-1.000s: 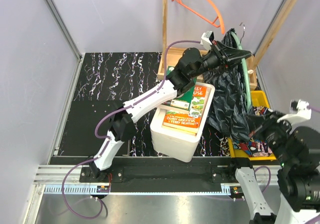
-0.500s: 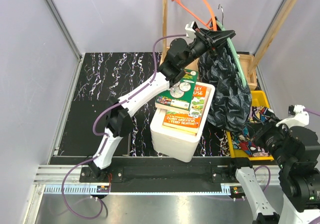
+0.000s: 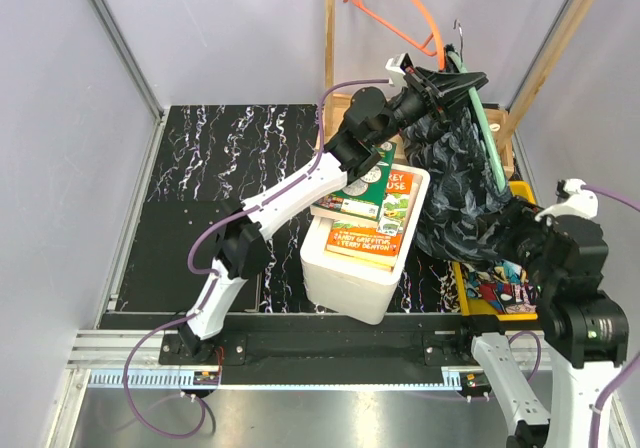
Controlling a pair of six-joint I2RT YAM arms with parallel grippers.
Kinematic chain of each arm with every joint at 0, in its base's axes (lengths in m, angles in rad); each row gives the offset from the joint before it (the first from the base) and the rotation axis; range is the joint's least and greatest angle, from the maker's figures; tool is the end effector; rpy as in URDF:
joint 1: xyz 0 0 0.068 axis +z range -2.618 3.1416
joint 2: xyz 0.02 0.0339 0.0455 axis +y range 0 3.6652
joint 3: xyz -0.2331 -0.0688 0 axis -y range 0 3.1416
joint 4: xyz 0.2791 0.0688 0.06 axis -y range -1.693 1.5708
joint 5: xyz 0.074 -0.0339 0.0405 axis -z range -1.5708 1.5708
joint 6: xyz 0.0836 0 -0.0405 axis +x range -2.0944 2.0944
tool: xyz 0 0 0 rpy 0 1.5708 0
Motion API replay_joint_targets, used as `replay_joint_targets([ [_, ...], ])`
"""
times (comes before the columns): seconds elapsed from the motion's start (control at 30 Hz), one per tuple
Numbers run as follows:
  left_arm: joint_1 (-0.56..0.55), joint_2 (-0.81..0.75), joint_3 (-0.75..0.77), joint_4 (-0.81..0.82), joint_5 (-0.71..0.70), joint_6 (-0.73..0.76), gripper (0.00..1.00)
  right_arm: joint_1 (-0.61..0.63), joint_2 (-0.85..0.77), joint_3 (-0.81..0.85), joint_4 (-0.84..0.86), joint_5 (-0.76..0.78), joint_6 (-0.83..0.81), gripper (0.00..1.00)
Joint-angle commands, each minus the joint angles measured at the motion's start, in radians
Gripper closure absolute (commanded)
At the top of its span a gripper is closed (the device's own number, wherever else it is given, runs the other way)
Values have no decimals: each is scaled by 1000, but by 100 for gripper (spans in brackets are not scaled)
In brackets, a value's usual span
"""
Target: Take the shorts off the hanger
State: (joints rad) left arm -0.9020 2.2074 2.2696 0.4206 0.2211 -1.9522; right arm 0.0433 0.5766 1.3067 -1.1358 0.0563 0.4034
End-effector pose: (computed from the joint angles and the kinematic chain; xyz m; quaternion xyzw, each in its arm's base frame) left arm 0.3398 -0.4595 0.4504 -0.1762 0.4924 -0.8498 0.0653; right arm 0.1373 0.0012 0.4093 0.1647 0.8185 0.0989 0.5415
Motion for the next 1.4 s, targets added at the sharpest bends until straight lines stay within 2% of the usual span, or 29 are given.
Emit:
replay_joint_targets([
  [0.0,-9,-100,38,136,4,-73,100,4,9,-50,166,82,-40,53],
  [0.03,-8,-101,34,135,1,-74,100,4,3,-56,171,83,-28,72],
  [0.07,-6,-98,30,141,-5,-83,100,4,-20,-63,168,103,-14,100],
  [0.2,-2,-46,48,237,-80,-178,100,4,-121,-107,63,140,63,100],
  [0.33,6,-12,116,234,-115,-235,100,1,-210,-144,-44,214,188,100],
  [0.4,12,-11,146,221,-138,-252,100,6,-216,-135,-114,305,216,100],
  [0.53,35,-18,160,215,-147,-274,100,18,-259,-126,-143,411,259,100],
  [0.67,45,-44,148,190,-105,-264,100,52,-253,-149,-122,387,281,100],
  [0.83,-21,-80,78,221,0,-303,100,56,-86,-106,103,216,143,100],
  [0.97,-101,-167,-54,261,59,-321,100,55,63,-32,238,146,49,100],
  [1.1,-135,-251,-160,216,101,-306,100,56,184,38,364,184,25,100],
  [1.37,-155,-374,-304,236,159,-286,100,52,420,173,412,373,-25,100],
])
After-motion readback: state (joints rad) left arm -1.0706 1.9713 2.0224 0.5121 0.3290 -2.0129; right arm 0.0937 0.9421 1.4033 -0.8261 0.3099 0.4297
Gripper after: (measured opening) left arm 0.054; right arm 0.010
